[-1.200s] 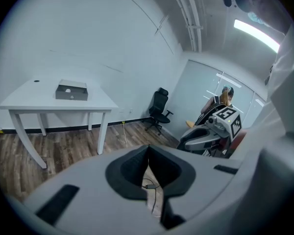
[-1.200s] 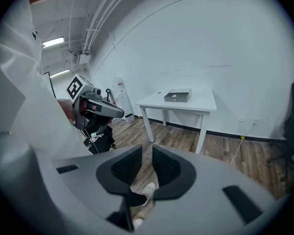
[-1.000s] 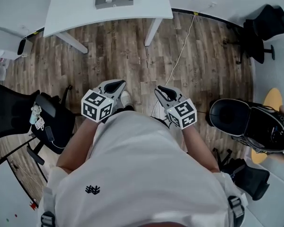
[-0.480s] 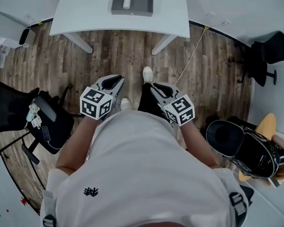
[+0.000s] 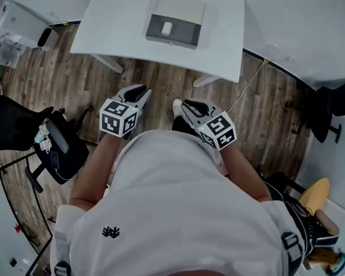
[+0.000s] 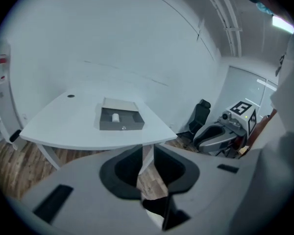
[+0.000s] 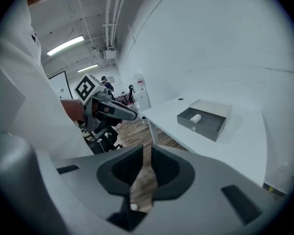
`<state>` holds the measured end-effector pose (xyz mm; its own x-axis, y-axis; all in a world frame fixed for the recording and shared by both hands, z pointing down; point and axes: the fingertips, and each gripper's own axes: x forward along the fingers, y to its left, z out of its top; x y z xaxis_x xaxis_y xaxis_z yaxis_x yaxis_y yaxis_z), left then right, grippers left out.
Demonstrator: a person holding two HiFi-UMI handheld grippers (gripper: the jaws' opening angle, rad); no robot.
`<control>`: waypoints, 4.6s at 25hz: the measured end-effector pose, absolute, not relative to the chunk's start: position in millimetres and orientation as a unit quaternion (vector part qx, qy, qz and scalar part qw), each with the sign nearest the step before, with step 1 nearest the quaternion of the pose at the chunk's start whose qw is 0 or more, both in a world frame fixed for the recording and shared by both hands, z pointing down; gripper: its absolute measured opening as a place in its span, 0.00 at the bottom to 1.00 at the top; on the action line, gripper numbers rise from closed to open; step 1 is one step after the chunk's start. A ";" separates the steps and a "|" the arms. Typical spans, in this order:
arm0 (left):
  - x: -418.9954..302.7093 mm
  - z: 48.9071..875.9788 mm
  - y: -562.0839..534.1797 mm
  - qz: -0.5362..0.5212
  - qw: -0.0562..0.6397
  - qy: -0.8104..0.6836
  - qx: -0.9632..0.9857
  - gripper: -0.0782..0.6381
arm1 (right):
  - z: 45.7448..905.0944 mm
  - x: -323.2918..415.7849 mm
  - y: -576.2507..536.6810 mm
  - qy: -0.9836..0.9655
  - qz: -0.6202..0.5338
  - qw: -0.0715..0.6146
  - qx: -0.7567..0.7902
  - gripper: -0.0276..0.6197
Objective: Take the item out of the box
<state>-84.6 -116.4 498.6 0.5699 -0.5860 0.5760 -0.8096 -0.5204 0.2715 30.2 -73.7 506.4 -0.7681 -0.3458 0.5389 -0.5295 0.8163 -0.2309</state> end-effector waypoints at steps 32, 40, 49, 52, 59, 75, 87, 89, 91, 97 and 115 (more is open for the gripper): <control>-69.2 605.1 -383.4 0.408 0.307 -0.463 0.724 0.41 | 558.4 128.4 -219.0 -0.914 0.267 0.216 0.215 0.13; -65.2 626.5 -402.7 0.445 0.323 -0.458 0.698 0.42 | 565.7 147.2 -232.2 -0.908 0.281 0.215 0.226 0.13; -70.2 651.6 -406.1 0.504 0.325 -0.450 0.662 0.42 | 571.3 156.6 -235.3 -0.901 0.295 0.215 0.236 0.13; -71.8 657.1 -405.1 0.509 0.330 -0.451 0.655 0.39 | 573.7 159.1 -234.2 -0.899 0.298 0.215 0.239 0.13; -69.5 653.5 -404.8 0.495 0.338 -0.453 0.660 0.36 | 578.4 161.3 -234.4 -0.897 0.303 0.220 0.235 0.13; -55.7 593.5 -389.0 0.386 0.331 -0.465 0.724 0.35 | 571.3 124.2 -232.5 -0.917 0.261 0.239 0.185 0.12; -63.9 512.5 -335.9 0.298 0.297 -0.443 0.792 0.35 | 552.3 73.5 -203.1 -0.924 0.228 0.250 0.178 0.12; -68.5 499.1 -322.0 0.281 0.292 -0.439 0.802 0.34 | 549.0 64.4 -196.9 -0.924 0.223 0.251 0.181 0.12; -74.1 485.3 -307.6 0.263 0.288 -0.437 0.811 0.34 | 545.9 55.6 -190.4 -0.924 0.220 0.252 0.185 0.12; -94.0 448.7 -261.9 0.220 0.270 -0.426 0.835 0.34 | 537.6 33.1 -166.8 -0.922 0.209 0.256 0.200 0.11; -156.9 391.1 -119.8 0.151 0.228 -0.398 0.875 0.34 | 519.1 -6.7 -85.9 -0.910 0.194 0.257 0.260 0.09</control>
